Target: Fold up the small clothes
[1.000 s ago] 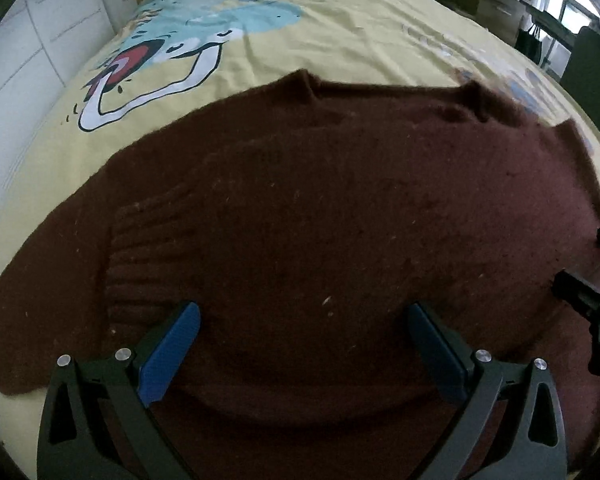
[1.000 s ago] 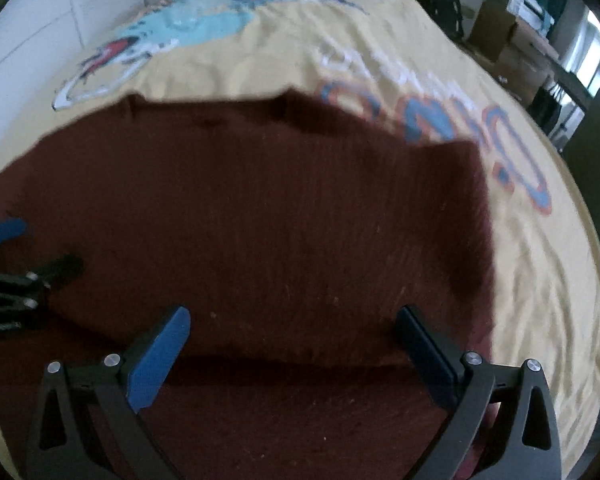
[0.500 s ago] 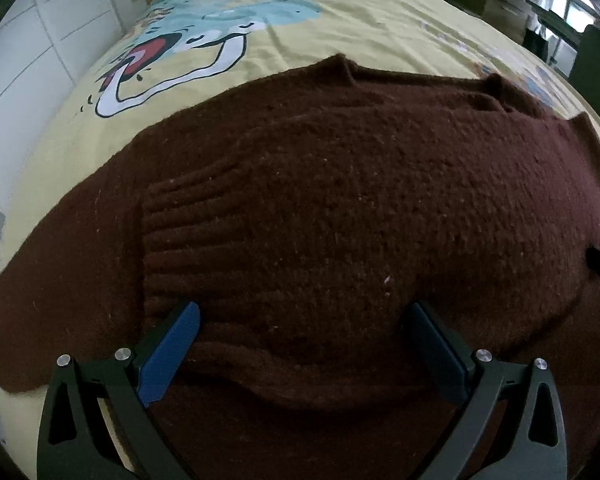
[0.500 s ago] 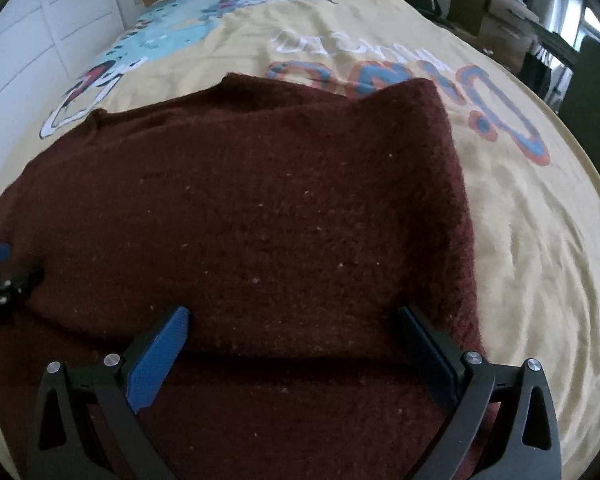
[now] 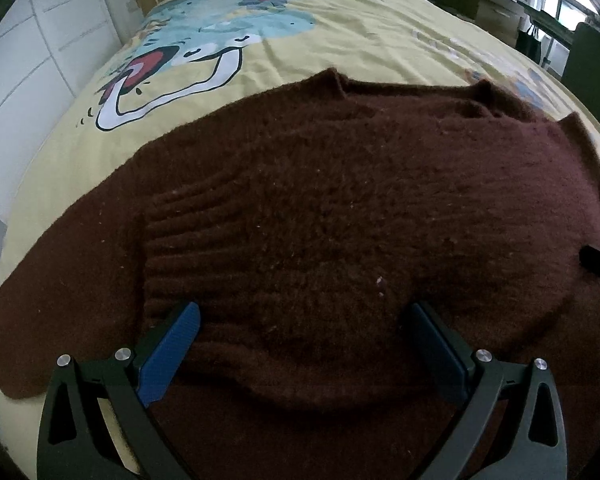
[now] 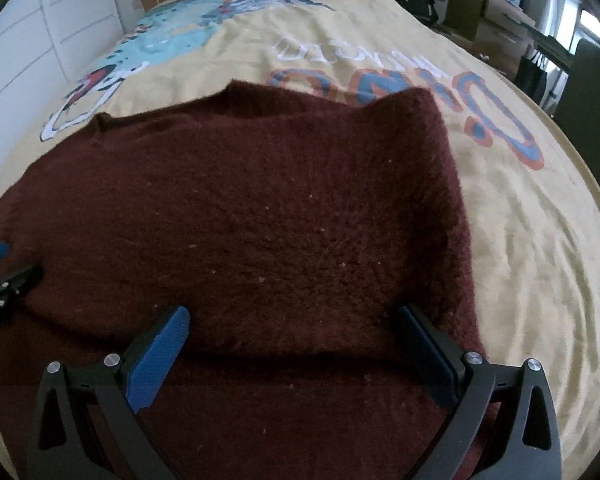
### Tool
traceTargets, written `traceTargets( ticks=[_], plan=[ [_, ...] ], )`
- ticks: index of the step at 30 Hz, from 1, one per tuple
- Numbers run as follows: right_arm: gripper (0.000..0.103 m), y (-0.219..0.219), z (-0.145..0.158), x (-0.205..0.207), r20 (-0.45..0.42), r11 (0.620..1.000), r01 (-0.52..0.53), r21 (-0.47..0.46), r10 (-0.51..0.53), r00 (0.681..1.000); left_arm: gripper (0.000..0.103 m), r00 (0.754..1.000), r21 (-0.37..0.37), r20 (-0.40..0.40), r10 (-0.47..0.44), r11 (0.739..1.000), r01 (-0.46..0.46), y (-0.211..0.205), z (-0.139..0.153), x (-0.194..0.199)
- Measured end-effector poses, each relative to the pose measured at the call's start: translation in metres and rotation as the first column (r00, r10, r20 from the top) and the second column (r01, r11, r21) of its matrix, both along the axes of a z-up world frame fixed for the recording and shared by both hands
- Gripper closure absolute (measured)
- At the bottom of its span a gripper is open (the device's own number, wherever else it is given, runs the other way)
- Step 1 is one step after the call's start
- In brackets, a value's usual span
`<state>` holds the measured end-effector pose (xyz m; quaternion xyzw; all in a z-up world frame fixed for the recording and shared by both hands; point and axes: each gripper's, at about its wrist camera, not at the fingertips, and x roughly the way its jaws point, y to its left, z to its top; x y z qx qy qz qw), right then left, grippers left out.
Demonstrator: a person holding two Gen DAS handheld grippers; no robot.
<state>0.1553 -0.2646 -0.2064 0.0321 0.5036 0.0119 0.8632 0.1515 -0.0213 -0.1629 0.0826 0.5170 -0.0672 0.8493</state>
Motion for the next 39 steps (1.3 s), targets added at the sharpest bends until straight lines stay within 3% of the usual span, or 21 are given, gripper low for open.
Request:
traceTargets(
  ticks=[6,10,14,18,20,23,27,29,30,32,36,37,39],
  plan=[
    [0.0,0.011,0.031,-0.014,0.019,0.999,-0.016,-0.029,0.016,1.0,0.001,0.995,-0.068,0.054,0.082,0.995,-0.078,0.039,0.039,-0.013],
    [0.0,0.021,0.054,-0.023,0.039,0.999,-0.008,-0.044,0.01,0.999,0.001,0.984,-0.118,0.034,0.175,0.978,-0.17,0.088,0.057,-0.021],
    [0.0,0.029,0.068,-0.031,0.039,0.998,-0.005,-0.057,0.008,0.999,0.001,0.959,-0.109,0.038,0.281,0.955,-0.275,0.146,0.068,-0.033],
    [0.0,0.035,0.075,-0.039,0.046,0.999,-0.001,-0.047,0.003,0.999,0.001,0.913,-0.089,0.034,0.407,0.911,-0.403,0.208,0.069,-0.049],
    [0.0,0.037,0.077,-0.042,0.048,0.999,-0.002,-0.043,0.004,0.999,0.001,0.881,-0.092,0.024,0.473,0.878,-0.47,0.237,0.069,-0.055],
    [0.0,0.041,0.078,-0.046,0.049,0.999,-0.003,-0.039,0.005,0.999,0.001,0.813,-0.105,0.002,0.583,0.808,-0.58,0.281,0.067,-0.066],
    [0.0,0.05,0.07,-0.049,0.011,0.998,-0.044,-0.049,0.045,0.999,0.001,0.695,-0.204,-0.047,0.718,0.674,-0.71,0.337,0.065,-0.084],
    [0.0,0.055,0.064,-0.051,-0.01,0.996,-0.06,-0.066,0.059,0.998,0.001,0.646,-0.224,-0.061,0.761,0.62,-0.752,0.354,0.063,-0.09],
    [0.0,0.055,0.062,-0.053,-0.018,0.996,-0.06,-0.062,0.059,0.998,0.001,0.611,-0.238,-0.085,0.787,0.58,-0.779,0.366,0.058,-0.093],
    [0.0,0.054,0.057,-0.054,-0.031,0.998,-0.049,-0.051,0.047,0.998,0.001,0.57,-0.279,-0.132,0.811,0.521,-0.807,0.383,0.05,-0.096],
    [0.0,0.054,0.054,-0.055,-0.042,0.997,-0.039,-0.064,0.036,0.998,0.003,0.501,-0.308,-0.24,0.831,0.425,-0.851,0.407,0.028,-0.097],
    [0.0,0.054,0.055,-0.054,-0.042,0.997,-0.039,-0.067,0.036,0.998,0.005,0.493,-0.308,-0.256,0.831,0.414,-0.857,0.411,0.024,-0.096],
    [0.0,0.053,0.056,-0.054,-0.042,0.997,-0.038,-0.071,0.035,0.998,0.01,0.501,-0.31,-0.271,0.822,0.418,-0.853,0.412,0.021,-0.093]
  ],
)
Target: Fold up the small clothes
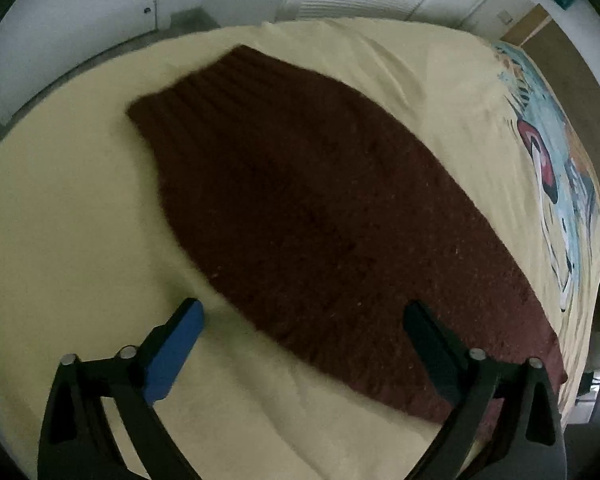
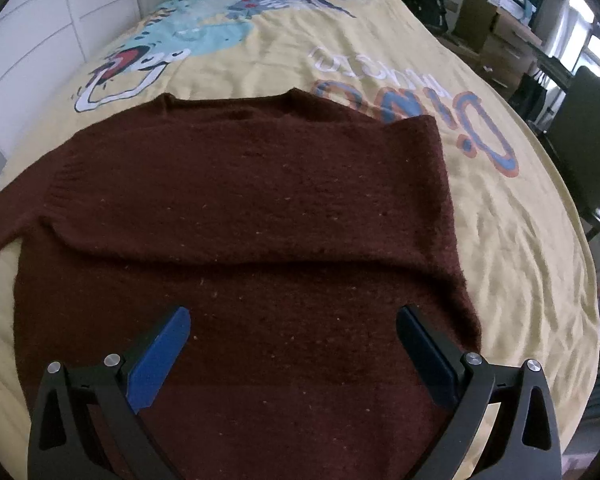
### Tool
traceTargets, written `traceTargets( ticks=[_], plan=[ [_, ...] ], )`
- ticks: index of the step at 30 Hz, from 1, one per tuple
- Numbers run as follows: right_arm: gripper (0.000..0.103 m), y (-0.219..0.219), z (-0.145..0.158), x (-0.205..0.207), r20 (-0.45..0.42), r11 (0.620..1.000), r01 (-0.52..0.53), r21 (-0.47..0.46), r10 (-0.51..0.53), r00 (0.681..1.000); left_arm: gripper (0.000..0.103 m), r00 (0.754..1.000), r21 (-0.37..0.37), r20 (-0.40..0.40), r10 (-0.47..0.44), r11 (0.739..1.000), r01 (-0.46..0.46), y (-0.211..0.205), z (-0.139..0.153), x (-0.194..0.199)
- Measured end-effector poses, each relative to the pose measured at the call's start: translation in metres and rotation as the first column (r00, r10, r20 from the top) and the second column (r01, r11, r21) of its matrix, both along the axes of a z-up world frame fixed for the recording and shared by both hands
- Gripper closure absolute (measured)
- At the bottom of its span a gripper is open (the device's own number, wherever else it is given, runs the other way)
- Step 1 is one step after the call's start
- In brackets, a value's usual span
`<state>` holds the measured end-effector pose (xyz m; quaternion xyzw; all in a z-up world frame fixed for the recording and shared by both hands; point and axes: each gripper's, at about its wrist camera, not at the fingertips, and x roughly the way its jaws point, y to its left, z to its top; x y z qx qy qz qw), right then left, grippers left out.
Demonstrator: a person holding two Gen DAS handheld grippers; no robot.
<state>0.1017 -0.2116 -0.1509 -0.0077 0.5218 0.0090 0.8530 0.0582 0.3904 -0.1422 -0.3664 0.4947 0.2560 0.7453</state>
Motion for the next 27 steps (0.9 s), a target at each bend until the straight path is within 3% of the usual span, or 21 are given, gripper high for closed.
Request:
traceTargets(
  ticks=[5,6,7,8,10,13,17,20,27],
  plan=[
    [0.0,-0.003,-0.003,0.002,-0.011,1.0,0.008,-0.004,-0.008,1.0,0.041,0.997,0.014,-0.038,-0.067,0.998,0.068,-0.005,-0.004,0.01],
    [0.0,-0.003,-0.004,0.002,-0.011,1.0,0.008,-0.003,-0.008,1.0,0.056,0.997,0.021,-0.033,-0.071,0.997,0.072,-0.005,-0.003,0.01],
    [0.0,-0.004,-0.004,0.001,-0.011,1.0,0.009,-0.001,-0.009,1.0,0.082,0.998,0.024,-0.016,-0.064,0.998,0.065,-0.004,-0.001,0.008],
    [0.0,-0.005,-0.004,0.001,-0.01,1.0,0.011,0.0,-0.011,1.0,0.093,0.999,0.008,0.006,-0.052,0.999,0.052,-0.002,0.001,0.006],
    [0.0,-0.008,-0.003,0.001,-0.001,1.0,0.021,-0.001,-0.021,1.0,0.094,0.998,-0.036,0.042,-0.039,0.999,0.04,-0.002,0.006,0.002],
    [0.0,-0.015,0.001,0.002,0.012,0.999,0.039,0.004,-0.039,0.999,0.095,0.992,0.034,0.069,-0.104,0.994,0.102,-0.017,0.027,-0.001],
    [0.0,-0.027,0.008,0.005,0.029,0.998,0.065,0.014,-0.065,0.997,0.095,0.976,0.064,0.091,-0.198,0.979,0.193,-0.047,0.055,-0.001],
    [0.0,-0.034,0.015,0.008,0.044,0.997,0.073,0.018,-0.074,0.996,0.095,0.954,0.091,0.102,-0.281,0.958,0.272,-0.084,0.073,0.007],
    [0.0,-0.051,0.032,0.015,0.084,0.995,0.093,0.045,-0.096,0.992,0.096,0.869,0.1,0.145,-0.473,0.881,0.463,-0.188,0.097,0.042]
  ],
)
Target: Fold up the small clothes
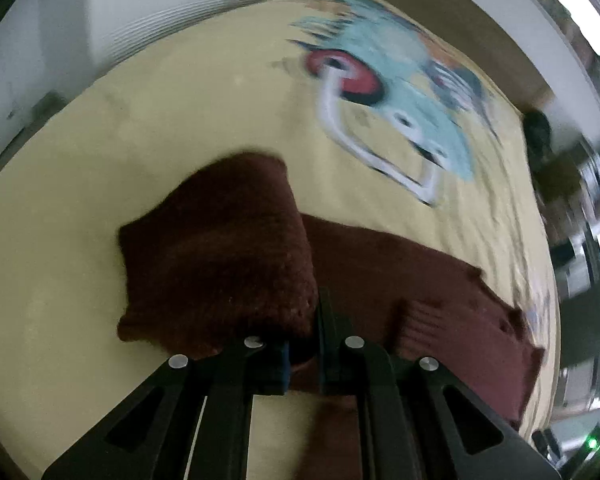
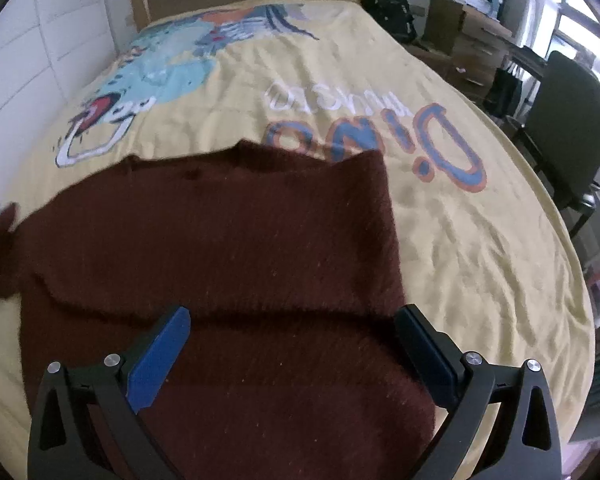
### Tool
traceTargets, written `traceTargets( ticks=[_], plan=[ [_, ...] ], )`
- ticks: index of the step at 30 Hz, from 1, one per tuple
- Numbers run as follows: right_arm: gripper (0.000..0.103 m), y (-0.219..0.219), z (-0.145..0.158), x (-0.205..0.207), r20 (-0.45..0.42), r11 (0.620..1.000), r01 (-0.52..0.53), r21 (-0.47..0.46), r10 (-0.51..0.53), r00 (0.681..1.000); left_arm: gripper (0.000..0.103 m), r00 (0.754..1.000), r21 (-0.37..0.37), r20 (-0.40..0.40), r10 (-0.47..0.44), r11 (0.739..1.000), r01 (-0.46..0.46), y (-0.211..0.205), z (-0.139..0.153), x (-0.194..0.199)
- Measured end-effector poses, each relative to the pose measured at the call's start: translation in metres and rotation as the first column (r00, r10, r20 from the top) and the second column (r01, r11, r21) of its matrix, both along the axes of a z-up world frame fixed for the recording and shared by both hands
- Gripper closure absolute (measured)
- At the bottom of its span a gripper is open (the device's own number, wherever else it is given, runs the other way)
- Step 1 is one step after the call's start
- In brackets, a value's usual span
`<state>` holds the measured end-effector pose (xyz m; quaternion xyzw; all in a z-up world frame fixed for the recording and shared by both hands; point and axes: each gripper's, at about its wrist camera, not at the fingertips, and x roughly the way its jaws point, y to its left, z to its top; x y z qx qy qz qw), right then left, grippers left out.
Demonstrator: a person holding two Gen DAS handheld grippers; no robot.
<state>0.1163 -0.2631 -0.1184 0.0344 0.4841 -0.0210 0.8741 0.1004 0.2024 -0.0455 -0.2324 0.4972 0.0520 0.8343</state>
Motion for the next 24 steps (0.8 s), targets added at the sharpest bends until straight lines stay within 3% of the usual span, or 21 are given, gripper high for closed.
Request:
traceTargets(
  ticks=[9,14,24],
  plan=[
    [0.0,-0.019,0.01,0.007,-0.003,1.0,0.013,-0.005,-0.013,1.0,0.096,0.974,0.046,0.041,-0.223,0.974,0.222,-0.136,0.017,0.05],
    [0.0,-0.033,0.014,0.008,-0.002,0.999,0.035,0.004,-0.035,0.999,0.096,0.95,0.066,0.014,-0.313,0.948,0.312,-0.196,-0.003,0.077],
    [0.0,-0.055,0.003,0.003,-0.027,0.998,0.067,0.013,-0.066,0.997,0.096,0.882,0.12,-0.03,-0.47,0.875,0.47,-0.303,-0.036,0.069]
  ],
)
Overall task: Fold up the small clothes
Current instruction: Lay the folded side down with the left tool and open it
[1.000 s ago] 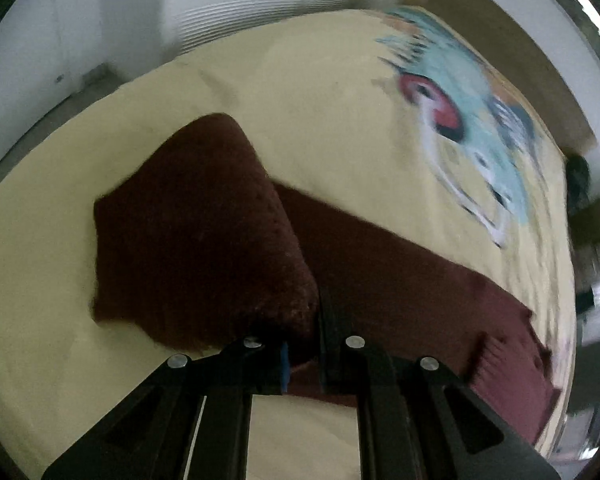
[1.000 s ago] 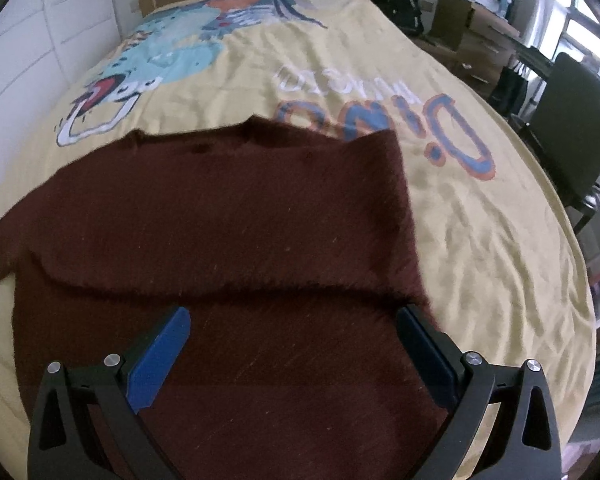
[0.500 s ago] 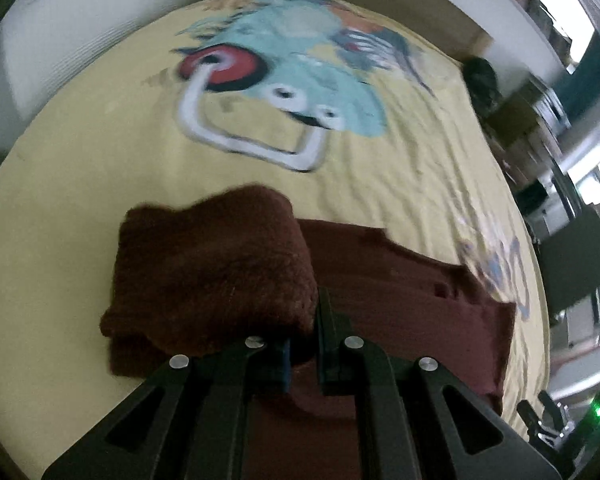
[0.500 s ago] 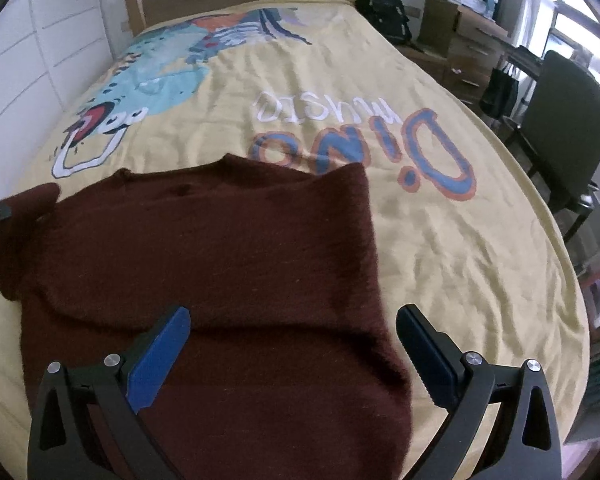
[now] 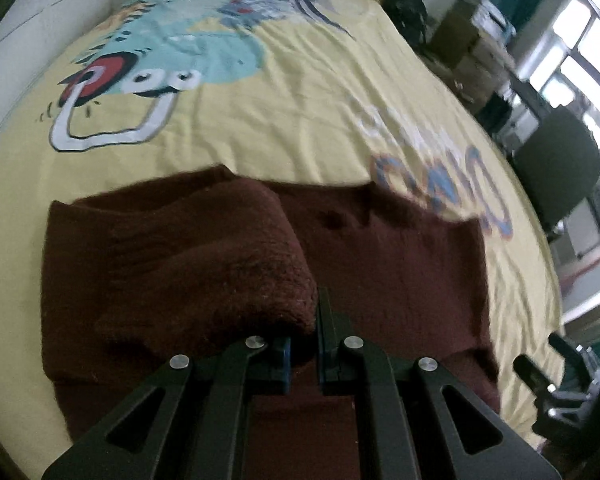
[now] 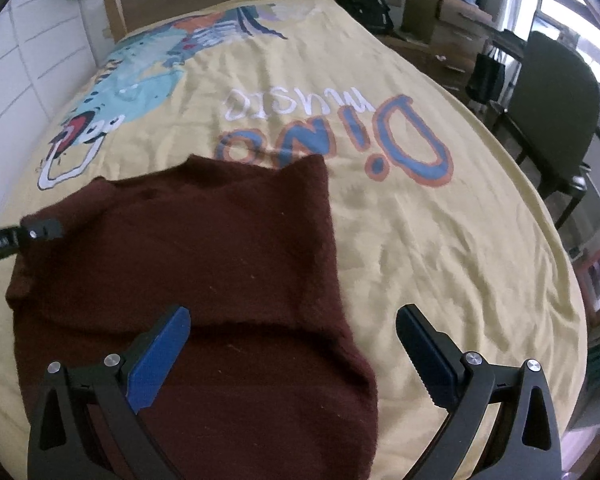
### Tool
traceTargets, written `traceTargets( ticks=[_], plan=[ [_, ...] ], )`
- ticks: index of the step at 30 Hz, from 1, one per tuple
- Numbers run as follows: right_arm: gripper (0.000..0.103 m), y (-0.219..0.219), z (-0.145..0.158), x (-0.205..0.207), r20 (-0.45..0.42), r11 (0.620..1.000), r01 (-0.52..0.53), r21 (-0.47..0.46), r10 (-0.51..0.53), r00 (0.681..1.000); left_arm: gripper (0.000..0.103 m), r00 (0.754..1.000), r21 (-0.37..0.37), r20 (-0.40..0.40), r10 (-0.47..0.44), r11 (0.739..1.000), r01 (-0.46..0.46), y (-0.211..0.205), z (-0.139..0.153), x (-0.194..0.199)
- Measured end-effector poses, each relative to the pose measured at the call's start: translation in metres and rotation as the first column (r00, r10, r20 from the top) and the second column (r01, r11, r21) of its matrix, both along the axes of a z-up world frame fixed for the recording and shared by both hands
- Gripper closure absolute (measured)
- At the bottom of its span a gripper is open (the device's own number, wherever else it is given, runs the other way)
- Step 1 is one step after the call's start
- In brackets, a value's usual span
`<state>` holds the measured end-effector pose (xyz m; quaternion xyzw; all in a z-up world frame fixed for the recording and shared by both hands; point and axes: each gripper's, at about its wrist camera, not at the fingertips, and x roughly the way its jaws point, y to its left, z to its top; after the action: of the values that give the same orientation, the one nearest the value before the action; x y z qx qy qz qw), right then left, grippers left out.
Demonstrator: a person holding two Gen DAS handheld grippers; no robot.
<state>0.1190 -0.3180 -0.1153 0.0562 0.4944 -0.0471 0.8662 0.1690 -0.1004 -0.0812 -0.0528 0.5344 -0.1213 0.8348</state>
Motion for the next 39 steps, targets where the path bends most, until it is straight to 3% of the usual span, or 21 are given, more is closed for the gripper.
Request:
traceTargets(
  ticks=[5,8,14,15,17,18,19,22,24,30,39],
  plan=[
    [0.0,-0.003,-0.018,-0.003,-0.04,1.0,0.005,0.015,-0.004,0.999,0.096,0.998,0.119,-0.065,-0.016,0.993,0.024,-0.01,-0.041,-0.001],
    [0.0,-0.002,-0.028,-0.004,-0.06,1.0,0.004,0.025,-0.003,0.998,0.095,0.995,0.143,-0.097,-0.025,0.989,0.039,-0.011,-0.059,-0.001],
    [0.0,-0.001,-0.035,-0.007,-0.069,0.999,0.007,0.036,-0.005,0.998,0.089,0.995,0.194,-0.078,-0.065,0.978,0.079,-0.02,-0.065,-0.004],
    [0.0,-0.002,-0.035,-0.007,-0.067,0.999,0.009,0.036,-0.006,0.998,0.081,0.994,0.195,-0.087,-0.059,0.978,0.075,-0.019,-0.065,-0.004],
    [0.0,-0.002,-0.033,-0.007,-0.061,0.999,0.013,0.037,-0.01,0.998,0.049,0.994,0.187,-0.099,-0.046,0.98,0.064,-0.016,-0.063,-0.002],
    [0.0,-0.002,-0.032,-0.008,-0.059,0.999,0.014,0.038,-0.012,0.998,0.022,0.994,0.172,-0.103,-0.038,0.984,0.055,-0.013,-0.06,-0.001],
    [0.0,-0.003,-0.031,-0.008,-0.055,0.999,0.015,0.039,-0.013,0.998,0.01,0.994,0.165,-0.102,-0.031,0.985,0.048,-0.008,-0.056,-0.004],
    [0.0,-0.003,-0.03,-0.009,-0.046,0.999,0.015,0.051,-0.013,0.999,0.008,0.996,0.139,-0.087,-0.01,0.99,0.022,0.004,-0.047,-0.009],
    [0.0,-0.002,-0.033,-0.011,-0.052,0.998,0.015,0.057,-0.012,0.999,0.001,0.996,0.128,-0.088,-0.002,0.992,0.013,0.011,-0.047,-0.013],
    [0.0,0.006,-0.043,-0.016,-0.077,0.998,0.001,0.065,0.004,0.997,0.001,0.998,0.145,-0.066,-0.002,0.989,0.012,0.042,-0.041,-0.028],
    [0.0,0.029,-0.044,-0.01,-0.088,0.998,-0.051,0.043,0.054,0.995,0.001,0.991,0.175,-0.131,0.038,0.984,-0.014,0.137,-0.051,-0.042]
  ],
)
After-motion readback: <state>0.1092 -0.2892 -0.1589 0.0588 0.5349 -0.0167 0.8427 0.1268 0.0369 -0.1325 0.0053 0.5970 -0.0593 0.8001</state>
